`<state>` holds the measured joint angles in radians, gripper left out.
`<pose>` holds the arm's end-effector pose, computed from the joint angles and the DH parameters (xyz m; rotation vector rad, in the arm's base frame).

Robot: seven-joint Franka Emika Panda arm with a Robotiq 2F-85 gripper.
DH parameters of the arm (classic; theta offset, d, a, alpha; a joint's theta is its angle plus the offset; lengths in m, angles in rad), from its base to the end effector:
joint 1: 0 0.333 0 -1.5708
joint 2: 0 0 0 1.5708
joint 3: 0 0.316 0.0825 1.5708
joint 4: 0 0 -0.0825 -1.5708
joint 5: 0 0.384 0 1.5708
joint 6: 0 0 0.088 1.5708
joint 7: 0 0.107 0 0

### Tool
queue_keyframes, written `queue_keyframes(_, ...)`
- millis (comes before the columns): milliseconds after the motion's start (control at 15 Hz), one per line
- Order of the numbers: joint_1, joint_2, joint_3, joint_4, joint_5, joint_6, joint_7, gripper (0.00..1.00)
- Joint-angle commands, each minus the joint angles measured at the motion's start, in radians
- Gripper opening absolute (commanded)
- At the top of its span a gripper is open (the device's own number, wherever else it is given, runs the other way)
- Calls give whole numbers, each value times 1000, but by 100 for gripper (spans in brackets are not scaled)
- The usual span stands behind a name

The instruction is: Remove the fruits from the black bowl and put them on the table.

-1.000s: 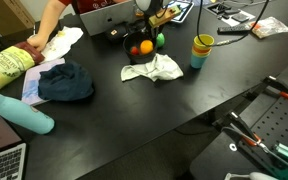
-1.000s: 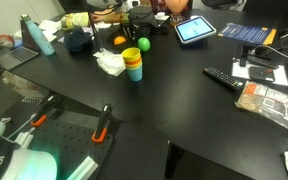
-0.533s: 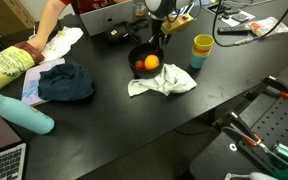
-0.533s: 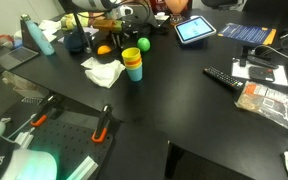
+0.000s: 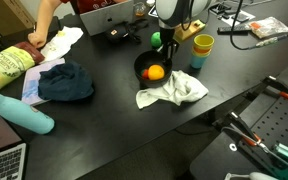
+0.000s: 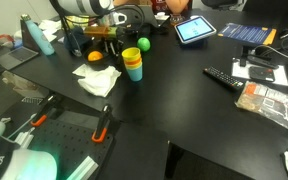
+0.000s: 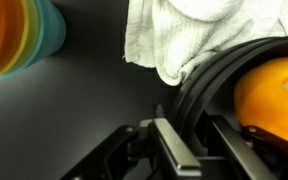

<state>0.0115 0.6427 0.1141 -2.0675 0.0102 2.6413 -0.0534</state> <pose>0.5675 0.0736 0.1117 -3.0601 -0.2292 0.1042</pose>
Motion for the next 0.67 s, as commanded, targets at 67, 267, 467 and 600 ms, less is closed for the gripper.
queue_keyframes(67, -9, -66, 1, -50, 5, 12, -40, 75)
queue_keyframes(267, -18, -152, -1, -58, 3, -66, -60, 97)
queue_keyframes(467, -34, -219, 29, -54, 37, -167, -117, 100)
queue_keyframes(600, -40, -250, 61, -54, 78, -210, -174, 100)
